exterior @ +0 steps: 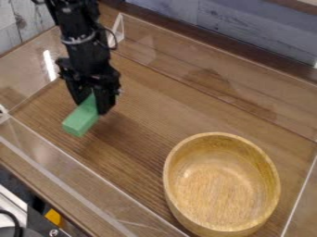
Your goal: Put the green block in the brown bowl
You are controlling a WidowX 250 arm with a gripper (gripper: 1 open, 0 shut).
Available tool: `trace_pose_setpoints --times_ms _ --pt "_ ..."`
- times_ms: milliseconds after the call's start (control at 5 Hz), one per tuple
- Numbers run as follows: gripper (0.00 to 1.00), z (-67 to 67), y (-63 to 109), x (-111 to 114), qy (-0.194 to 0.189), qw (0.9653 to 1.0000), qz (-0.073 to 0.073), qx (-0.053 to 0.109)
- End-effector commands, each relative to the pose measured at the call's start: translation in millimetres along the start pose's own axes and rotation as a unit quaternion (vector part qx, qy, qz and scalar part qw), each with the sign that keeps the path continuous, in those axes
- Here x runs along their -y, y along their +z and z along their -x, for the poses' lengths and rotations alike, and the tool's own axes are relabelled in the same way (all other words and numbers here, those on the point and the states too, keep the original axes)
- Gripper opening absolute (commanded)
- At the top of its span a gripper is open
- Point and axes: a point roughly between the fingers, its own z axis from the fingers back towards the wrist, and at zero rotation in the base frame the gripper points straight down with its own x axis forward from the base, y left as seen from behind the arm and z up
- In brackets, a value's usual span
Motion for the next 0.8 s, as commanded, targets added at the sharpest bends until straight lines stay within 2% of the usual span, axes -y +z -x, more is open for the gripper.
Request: trace_pose_setpoints --times_ms 0,200,600 --pt "0.00 -19.7 23.6 -15.4 0.005 0.9984 -0.017 0.054" --pt "0.00 -37.0 23.4 -29.4 0.017 0.9972 -0.024 0.069" --pt "0.00 -66.4 15.8 -46.8 0.031 0.9948 -0.038 0.089"
